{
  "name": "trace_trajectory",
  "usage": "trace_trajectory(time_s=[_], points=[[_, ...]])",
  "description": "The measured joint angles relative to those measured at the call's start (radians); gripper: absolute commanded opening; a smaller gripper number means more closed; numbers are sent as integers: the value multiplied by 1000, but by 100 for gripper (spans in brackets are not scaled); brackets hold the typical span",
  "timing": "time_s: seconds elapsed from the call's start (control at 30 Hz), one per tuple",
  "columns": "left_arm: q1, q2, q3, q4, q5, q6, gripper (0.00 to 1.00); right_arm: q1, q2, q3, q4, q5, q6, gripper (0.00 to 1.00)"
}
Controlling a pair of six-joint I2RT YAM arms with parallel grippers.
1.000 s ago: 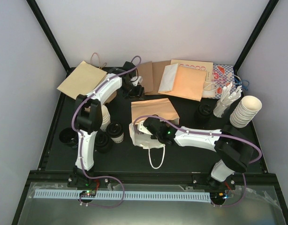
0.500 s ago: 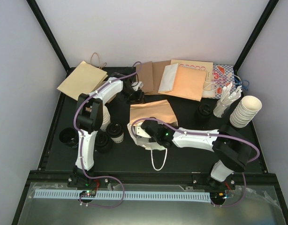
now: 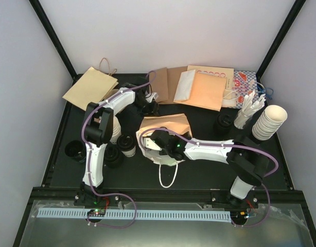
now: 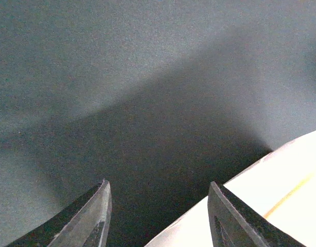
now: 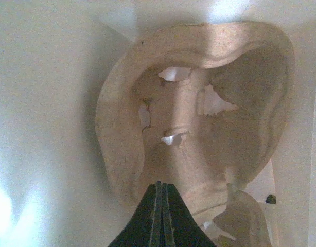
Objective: Pack the takeout coffee
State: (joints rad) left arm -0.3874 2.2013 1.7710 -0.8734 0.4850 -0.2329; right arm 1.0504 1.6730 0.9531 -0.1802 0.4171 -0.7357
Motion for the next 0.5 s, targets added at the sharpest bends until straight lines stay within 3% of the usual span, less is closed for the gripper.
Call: trace_trajectory(time_s=[0.5], points=[[-16, -77, -117, 57, 6, 8, 51, 51, -1, 0, -68, 6, 69, 1]])
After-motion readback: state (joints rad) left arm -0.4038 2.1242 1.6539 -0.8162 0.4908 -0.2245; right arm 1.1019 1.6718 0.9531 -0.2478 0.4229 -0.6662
